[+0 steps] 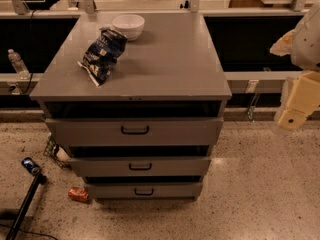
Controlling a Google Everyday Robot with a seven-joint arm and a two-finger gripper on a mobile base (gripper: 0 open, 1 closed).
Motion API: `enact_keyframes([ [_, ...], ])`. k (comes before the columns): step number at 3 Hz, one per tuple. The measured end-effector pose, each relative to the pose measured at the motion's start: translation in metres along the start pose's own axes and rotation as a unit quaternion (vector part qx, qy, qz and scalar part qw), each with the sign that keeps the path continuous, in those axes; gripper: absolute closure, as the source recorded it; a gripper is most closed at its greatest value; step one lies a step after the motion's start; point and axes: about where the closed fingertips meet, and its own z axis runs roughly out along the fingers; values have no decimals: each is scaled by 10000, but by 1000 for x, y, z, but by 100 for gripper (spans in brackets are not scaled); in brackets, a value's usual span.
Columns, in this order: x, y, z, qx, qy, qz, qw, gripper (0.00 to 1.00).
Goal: Open top drawer
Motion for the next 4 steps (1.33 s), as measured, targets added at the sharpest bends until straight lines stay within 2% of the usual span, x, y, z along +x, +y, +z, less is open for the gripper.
enact_keyframes([
  [1,0,0,0,1,-1,0,10000,0],
  [2,-4,2,16,29,-151,-129,9998,0],
  [3,-6,6,53,-5,-379,-274,9989,0],
  [4,-14,11,90,-88,-624,-561,9964,0],
])
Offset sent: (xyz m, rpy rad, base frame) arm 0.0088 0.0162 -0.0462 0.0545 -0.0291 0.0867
